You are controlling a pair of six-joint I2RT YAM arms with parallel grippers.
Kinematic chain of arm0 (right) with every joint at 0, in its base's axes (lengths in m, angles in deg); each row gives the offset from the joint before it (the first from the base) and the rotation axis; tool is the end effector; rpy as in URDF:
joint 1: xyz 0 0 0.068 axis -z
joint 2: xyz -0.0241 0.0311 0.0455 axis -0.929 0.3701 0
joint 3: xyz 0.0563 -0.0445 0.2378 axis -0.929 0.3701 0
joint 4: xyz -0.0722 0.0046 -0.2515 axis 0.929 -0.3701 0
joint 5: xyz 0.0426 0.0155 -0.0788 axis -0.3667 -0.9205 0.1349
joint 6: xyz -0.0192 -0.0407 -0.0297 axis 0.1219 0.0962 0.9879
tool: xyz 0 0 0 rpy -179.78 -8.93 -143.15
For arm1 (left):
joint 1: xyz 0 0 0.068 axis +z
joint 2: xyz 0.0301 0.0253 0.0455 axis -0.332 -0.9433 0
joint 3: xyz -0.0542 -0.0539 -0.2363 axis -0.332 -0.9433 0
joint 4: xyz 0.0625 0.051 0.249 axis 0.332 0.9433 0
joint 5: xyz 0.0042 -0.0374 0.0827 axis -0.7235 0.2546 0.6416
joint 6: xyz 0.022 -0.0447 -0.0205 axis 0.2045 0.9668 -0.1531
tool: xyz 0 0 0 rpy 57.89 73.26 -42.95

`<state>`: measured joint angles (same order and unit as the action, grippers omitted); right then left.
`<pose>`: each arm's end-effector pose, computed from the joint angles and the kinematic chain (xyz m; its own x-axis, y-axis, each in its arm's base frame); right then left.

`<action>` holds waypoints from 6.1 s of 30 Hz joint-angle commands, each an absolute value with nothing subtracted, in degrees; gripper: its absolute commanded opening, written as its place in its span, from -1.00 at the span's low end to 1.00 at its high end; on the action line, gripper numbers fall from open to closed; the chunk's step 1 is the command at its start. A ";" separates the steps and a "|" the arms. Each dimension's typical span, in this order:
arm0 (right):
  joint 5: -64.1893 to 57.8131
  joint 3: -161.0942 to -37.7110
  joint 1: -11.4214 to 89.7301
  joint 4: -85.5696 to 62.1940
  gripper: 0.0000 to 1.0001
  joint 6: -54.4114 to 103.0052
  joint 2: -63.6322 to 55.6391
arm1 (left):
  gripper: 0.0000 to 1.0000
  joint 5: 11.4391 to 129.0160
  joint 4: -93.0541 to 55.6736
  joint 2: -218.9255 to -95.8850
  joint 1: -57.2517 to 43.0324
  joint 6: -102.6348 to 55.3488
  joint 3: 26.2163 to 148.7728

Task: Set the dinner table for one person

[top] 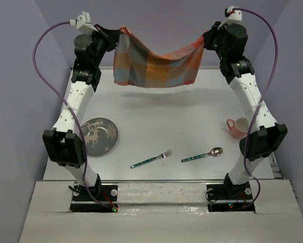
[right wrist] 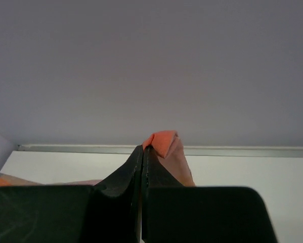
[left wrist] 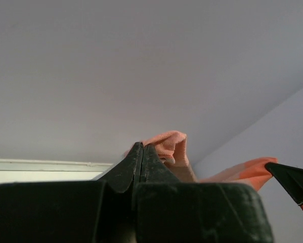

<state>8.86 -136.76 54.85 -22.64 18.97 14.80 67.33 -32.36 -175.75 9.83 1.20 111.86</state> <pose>0.3854 0.0893 0.4657 -0.0070 0.2139 -0.9768 -0.1590 0.9642 0.2123 0.3745 -0.0700 0.4581 0.0485 -0.5988 -0.7994 0.4630 0.7226 -0.5132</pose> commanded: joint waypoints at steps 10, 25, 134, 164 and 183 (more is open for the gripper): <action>4.98 -95.51 55.19 -6.97 -1.00 10.29 0.35 | -1.00 64.51 -52.17 -167.78 9.55 8.46 72.84; 6.38 -72.91 55.71 -4.41 -1.00 4.48 1.76 | -1.00 61.61 -71.87 -169.46 9.72 9.34 44.16; -7.33 -95.04 9.23 28.81 0.08 -32.95 40.34 | 0.98 71.11 -22.21 -116.54 2.34 -17.12 60.06; -2.75 -102.08 7.02 29.68 -1.00 -31.04 43.34 | 0.98 75.91 -20.99 -115.05 2.95 -19.48 62.34; -24.02 -75.20 39.78 42.79 -1.00 -38.96 16.01 | 0.98 85.62 -17.55 -112.14 4.45 -18.52 61.47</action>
